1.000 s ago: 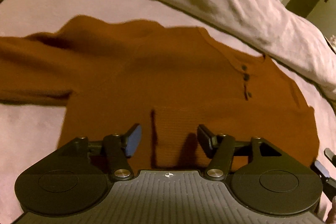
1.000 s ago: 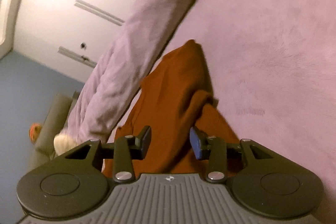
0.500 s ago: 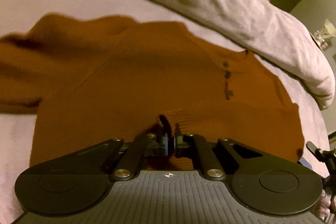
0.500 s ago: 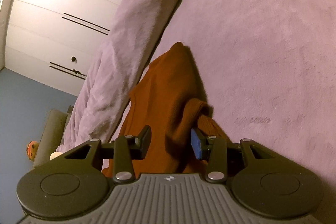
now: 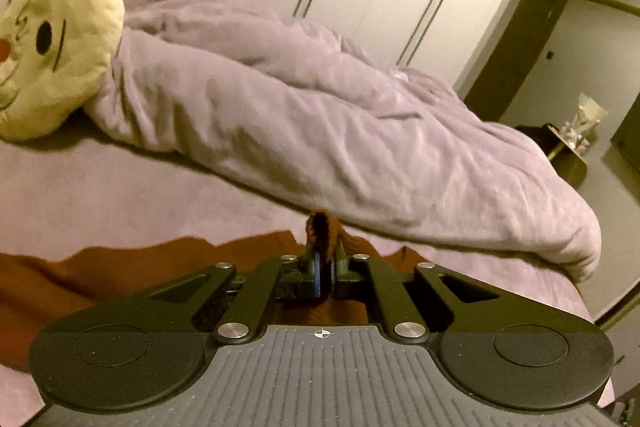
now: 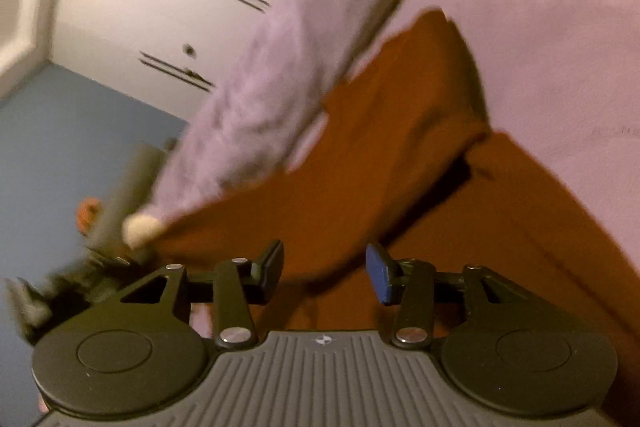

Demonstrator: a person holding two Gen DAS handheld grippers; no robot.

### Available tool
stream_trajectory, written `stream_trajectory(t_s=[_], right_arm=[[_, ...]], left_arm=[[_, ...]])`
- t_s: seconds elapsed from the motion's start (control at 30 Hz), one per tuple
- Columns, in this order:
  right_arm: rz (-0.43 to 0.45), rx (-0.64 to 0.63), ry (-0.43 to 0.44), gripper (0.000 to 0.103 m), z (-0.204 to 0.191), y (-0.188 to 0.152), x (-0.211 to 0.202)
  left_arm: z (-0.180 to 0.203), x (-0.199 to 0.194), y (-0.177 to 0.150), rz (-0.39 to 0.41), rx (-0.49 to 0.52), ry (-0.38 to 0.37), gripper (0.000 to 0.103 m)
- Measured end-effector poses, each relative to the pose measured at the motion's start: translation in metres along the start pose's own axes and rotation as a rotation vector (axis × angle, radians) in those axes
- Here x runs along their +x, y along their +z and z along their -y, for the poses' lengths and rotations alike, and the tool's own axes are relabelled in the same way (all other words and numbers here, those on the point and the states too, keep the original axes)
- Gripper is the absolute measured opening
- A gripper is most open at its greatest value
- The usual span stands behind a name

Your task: Fold small clothes

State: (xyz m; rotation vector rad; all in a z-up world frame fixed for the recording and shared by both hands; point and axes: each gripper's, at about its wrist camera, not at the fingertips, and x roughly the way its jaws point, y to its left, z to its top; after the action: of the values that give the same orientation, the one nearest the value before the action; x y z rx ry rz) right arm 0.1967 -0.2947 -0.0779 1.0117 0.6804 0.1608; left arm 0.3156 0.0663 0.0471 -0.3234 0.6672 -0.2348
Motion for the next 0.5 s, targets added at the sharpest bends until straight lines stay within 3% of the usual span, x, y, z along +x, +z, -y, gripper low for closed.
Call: stream_trajectory(t_s=[0.07, 0.17, 0.23, 0.3, 0.43, 0.5], right_arm=[[0.010, 0.006, -0.041, 0.045, 0.008, 0.003, 0.010], [0.093, -0.019, -0.112, 0.038, 0.022, 0.018, 0.004], [0.157, -0.016, -0.166, 0.021, 0.033, 0.030, -0.007], [0.163, 0.096, -0.157, 0.011, 0.055, 0.039, -0.013], [0.186, 0.146, -0.150, 0.010, 0.062, 0.039, -0.015], [0.195, 0.164, -0.135, 0.014, 0.061, 0.039, -0.014]], left_arm=[[-0.006, -0.001, -0.001, -0.002, 0.006, 0.018, 0.006], [-0.024, 0.007, -0.007, -0.032, 0.005, 0.075, 0.006], [-0.040, 0.021, -0.016, -0.083, -0.021, 0.103, 0.006], [-0.051, 0.038, -0.029, -0.129, -0.036, 0.130, 0.006], [-0.066, 0.063, -0.058, -0.223, -0.063, 0.170, 0.006], [-0.071, 0.067, -0.068, -0.245, -0.057, 0.180, 0.006]])
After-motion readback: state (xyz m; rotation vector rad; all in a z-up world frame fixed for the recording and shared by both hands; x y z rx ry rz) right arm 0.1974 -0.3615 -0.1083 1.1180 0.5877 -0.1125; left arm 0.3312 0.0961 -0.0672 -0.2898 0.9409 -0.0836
